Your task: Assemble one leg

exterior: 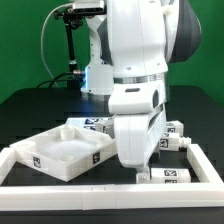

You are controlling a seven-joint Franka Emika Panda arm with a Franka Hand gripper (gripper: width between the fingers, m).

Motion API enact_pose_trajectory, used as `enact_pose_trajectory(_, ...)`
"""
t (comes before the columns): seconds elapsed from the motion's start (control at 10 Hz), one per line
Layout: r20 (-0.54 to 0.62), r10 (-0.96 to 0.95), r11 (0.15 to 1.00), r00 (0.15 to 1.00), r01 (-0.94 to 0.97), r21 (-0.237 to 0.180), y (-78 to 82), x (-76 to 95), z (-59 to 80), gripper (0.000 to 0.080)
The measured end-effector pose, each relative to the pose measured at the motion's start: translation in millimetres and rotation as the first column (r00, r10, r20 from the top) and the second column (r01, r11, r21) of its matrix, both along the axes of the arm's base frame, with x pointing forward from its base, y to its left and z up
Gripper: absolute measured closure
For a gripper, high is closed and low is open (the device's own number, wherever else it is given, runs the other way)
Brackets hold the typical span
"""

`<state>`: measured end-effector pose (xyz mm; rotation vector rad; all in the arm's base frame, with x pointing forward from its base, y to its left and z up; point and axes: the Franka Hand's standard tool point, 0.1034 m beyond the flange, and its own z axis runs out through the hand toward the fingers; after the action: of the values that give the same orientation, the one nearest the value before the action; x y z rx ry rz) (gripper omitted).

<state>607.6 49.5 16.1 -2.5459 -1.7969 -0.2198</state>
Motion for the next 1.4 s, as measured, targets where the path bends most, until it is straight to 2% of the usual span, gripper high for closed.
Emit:
enact_pose_trajectory(0.4,-0.008,0.001,1.000,1.000,-0.001,0.002,2.5,-7.3,-9.2,0.0151)
enact_pose_trajectory(0.6,-0.008,0.000,1.000,1.000,0.000,0.003,2.3,-7.5,-9.5,0.0418)
enact_pose_trajectory(0.7,-0.009,0.000,1.000,1.000,0.000,0.003,2.2,-7.6,-9.7,0.0418)
enact_pose_trajectory(0.8,-0.009,0.000,1.000,1.000,0.000,0.003,2.1,-7.6,-9.8,0.0585)
enact_pose_trajectory(0.9,-0.008,-0.006,1.000,1.000,0.006,0.003,0.7,-7.8,-9.1,0.0585)
enact_pose_trajectory(1.0,-0.008,-0.035,0.999,0.999,0.035,-0.001,-7.9,-14.9,-1.3,0.0583)
enact_pose_trajectory(1.2,-0.022,-0.090,0.996,0.996,0.090,-0.022,-25.5,-42.6,23.1,0.0583)
enact_pose_trajectory(1.3,-0.027,-0.149,0.989,0.988,0.148,-0.024,-26.3,-54.8,34.7,0.0583)
enact_pose_trajectory(1.4,-0.027,-0.169,0.985,0.985,0.168,-0.024,-25.6,-55.6,40.1,0.0583)
